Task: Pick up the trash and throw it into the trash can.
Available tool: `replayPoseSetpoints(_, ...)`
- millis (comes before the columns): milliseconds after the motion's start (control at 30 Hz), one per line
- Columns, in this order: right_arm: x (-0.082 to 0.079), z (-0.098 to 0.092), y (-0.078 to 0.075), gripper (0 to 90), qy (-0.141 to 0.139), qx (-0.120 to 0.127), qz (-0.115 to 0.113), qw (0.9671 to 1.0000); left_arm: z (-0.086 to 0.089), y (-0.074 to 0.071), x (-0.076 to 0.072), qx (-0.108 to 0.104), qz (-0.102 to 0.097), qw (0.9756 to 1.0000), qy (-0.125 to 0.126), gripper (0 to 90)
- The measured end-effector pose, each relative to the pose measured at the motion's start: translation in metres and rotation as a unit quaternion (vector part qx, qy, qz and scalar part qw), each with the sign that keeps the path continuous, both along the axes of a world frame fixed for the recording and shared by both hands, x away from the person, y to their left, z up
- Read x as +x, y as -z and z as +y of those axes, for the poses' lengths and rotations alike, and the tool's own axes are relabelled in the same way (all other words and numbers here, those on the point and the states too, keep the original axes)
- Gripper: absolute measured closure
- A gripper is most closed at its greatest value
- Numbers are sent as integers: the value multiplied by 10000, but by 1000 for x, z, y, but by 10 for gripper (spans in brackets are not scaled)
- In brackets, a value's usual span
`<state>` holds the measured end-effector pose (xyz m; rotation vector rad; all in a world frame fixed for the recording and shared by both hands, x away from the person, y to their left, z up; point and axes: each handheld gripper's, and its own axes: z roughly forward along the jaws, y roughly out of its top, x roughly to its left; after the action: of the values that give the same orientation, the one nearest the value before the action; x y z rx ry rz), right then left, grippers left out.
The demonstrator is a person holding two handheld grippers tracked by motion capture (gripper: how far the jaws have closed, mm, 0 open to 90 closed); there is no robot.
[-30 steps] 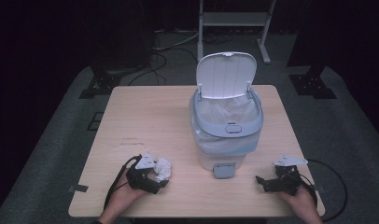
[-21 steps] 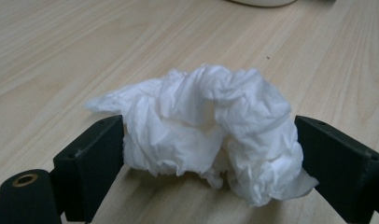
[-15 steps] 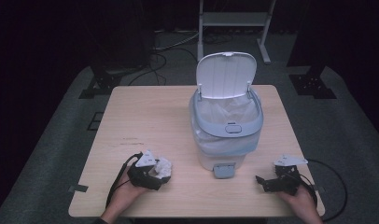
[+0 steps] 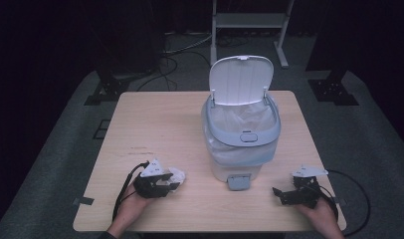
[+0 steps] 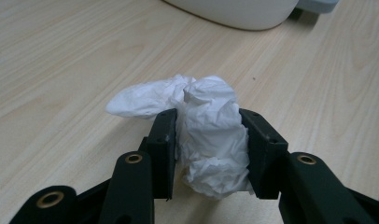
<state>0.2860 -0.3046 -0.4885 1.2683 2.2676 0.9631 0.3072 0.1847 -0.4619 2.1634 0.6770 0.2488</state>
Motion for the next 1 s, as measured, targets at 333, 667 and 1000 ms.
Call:
replayPoseSetpoints(333, 0, 0, 0, 12, -1, -2, -1, 10000, 3, -9, -2, -299, 27, 9995, 87, 604)
replayPoseSetpoints(667, 0, 0, 0, 12, -1, -2, 0, 10000, 6, -23, -2, -598, -53, 9978, 287, 607)
replayPoseSetpoints(1000, 0, 0, 0, 12, -1, -1, 0, 10000, 8, -37, 4, -828, -47, 9956, 429, 608)
